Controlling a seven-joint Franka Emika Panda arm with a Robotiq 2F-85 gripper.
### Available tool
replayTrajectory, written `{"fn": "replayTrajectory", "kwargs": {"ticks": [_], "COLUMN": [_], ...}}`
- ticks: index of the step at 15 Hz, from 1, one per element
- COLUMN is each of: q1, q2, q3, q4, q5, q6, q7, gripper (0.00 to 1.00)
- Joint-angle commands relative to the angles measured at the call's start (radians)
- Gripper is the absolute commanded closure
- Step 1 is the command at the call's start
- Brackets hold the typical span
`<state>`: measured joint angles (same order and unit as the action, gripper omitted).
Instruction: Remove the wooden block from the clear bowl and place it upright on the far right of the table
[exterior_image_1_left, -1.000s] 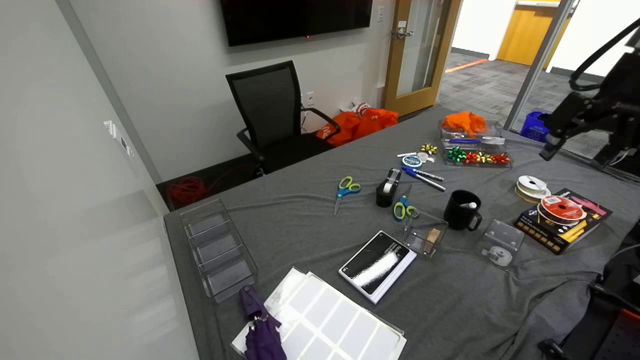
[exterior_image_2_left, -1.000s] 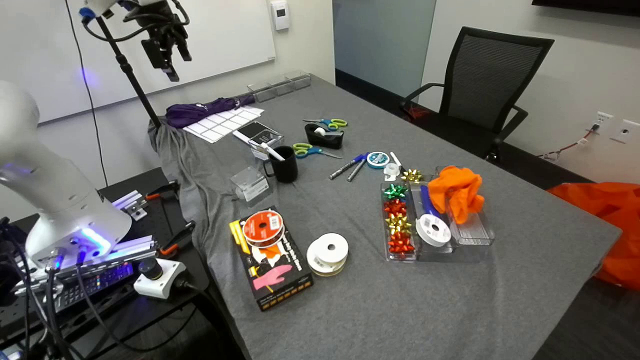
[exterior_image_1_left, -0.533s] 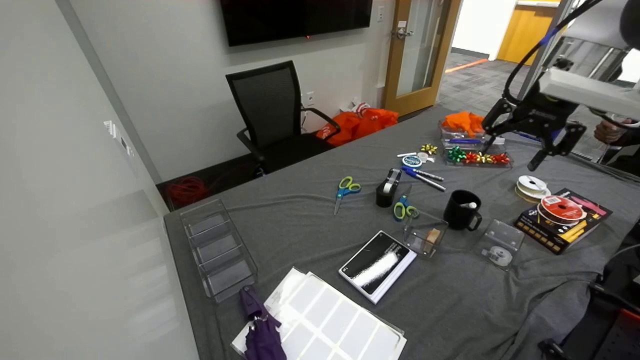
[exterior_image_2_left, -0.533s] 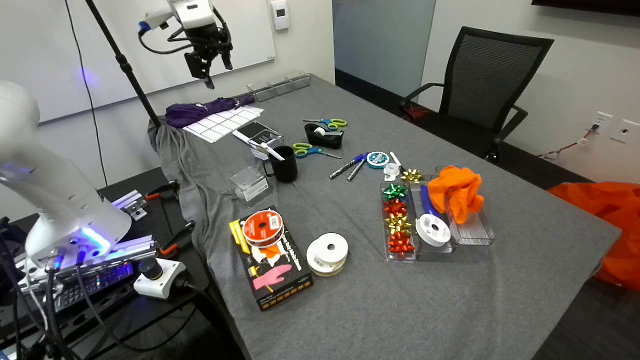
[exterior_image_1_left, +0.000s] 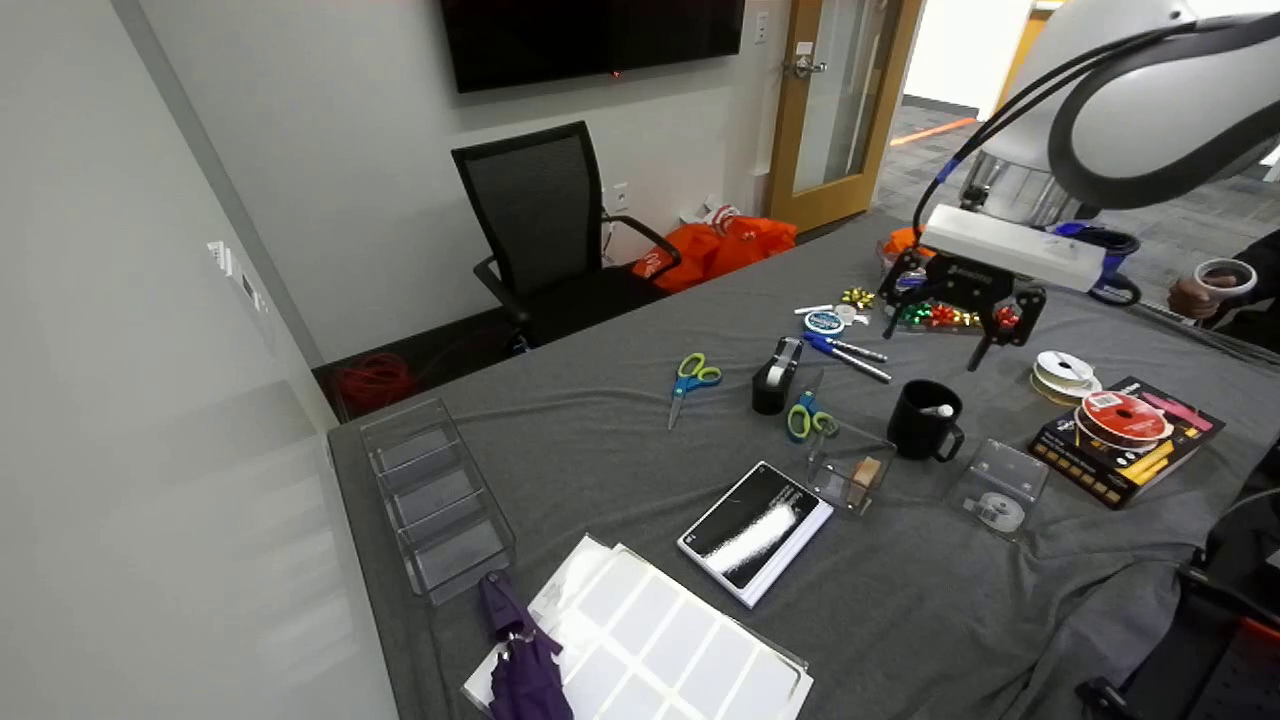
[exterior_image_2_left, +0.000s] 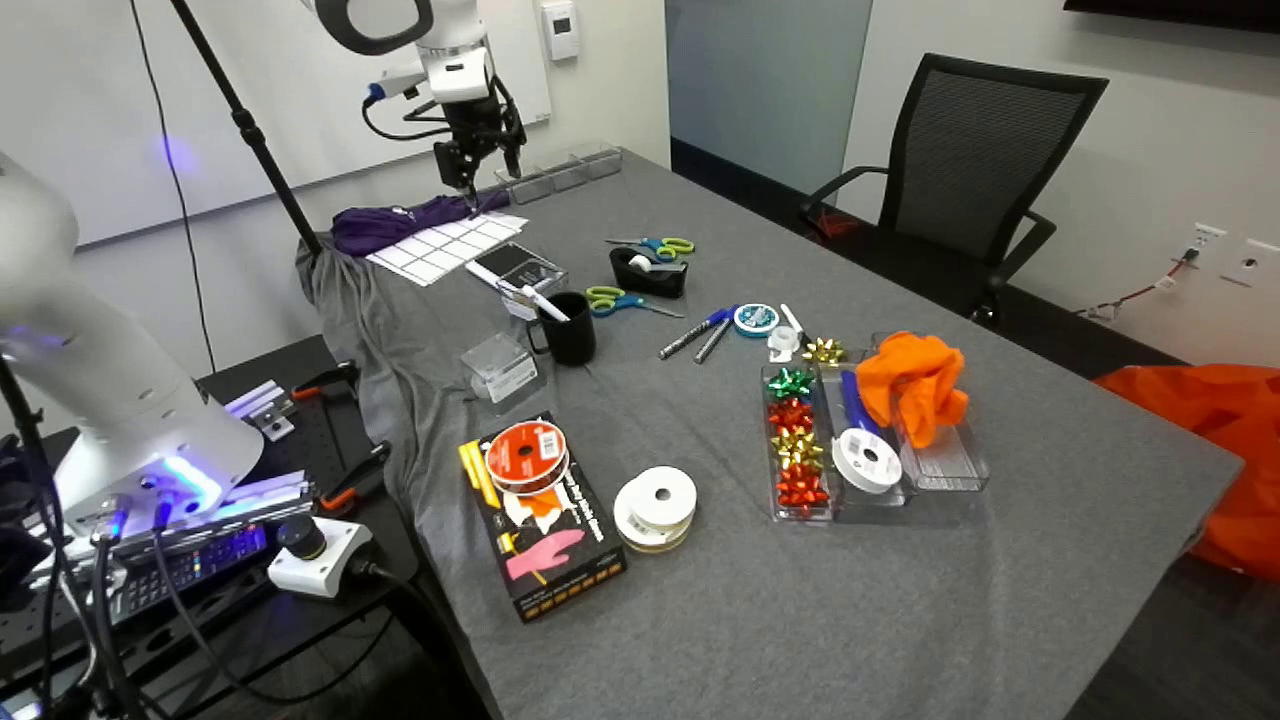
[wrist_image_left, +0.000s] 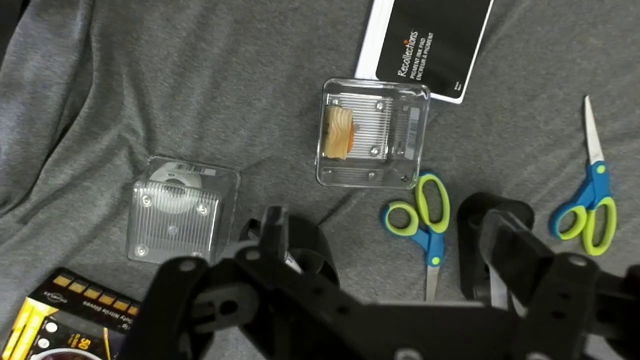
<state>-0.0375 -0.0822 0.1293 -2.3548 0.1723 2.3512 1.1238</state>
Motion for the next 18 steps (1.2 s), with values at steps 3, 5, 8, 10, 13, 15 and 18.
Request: {"fn": "replayTrajectory", "kwargs": {"ticks": [3,5,8,10,13,15,18], "q1": [0.067,0.077,0.089,0.088,0.094,0.105,0.125], "q2": [0.153,0.122,0.146,0.146,0.169,0.212,0.278], "q3": [-0.015,-0.027,-0.032,-0.034,-0.035,-0.039,-0.048], "q4": [0.066,0.044,0.049,0.052,0.062,0.08,0.117], "q5": [-0.097,-0.083,-0.097,-0.097,-0.122,-0.144,-0.165], "q6": [0.058,0.04,0.043,0.043,0.052,0.064,0.043], "q7": [0.122,0.107,0.119,0.119,0.147,0.197,0.268], "gripper": [0.0,0.0,0.0,0.0,0.0,0.0,0.0]}}
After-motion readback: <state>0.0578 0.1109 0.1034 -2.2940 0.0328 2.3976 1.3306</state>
